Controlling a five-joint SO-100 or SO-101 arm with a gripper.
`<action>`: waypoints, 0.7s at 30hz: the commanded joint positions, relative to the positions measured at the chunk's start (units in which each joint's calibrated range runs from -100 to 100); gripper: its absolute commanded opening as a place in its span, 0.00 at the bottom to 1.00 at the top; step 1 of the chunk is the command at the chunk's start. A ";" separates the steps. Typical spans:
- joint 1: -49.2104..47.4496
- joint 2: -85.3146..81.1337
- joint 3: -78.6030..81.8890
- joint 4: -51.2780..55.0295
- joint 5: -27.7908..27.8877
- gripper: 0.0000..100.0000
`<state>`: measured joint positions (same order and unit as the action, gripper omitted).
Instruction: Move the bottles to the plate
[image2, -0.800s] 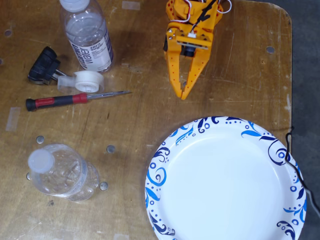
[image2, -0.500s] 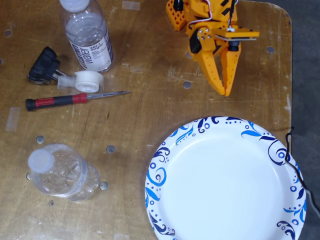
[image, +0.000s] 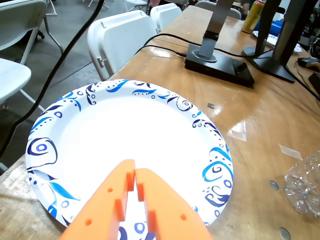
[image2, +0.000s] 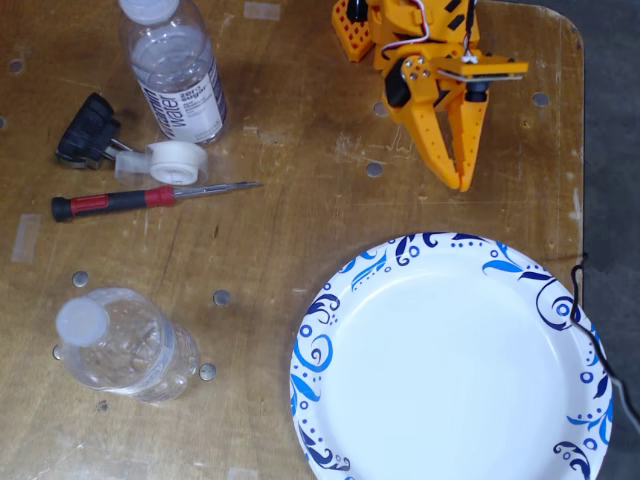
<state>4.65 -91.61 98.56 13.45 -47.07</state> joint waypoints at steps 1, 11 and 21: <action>0.58 -0.63 0.63 -0.22 -0.19 0.01; 9.74 -4.93 0.54 -0.57 -0.19 0.01; 10.71 -7.21 -3.07 -0.65 -0.19 0.01</action>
<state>15.95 -98.07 96.58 13.45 -47.07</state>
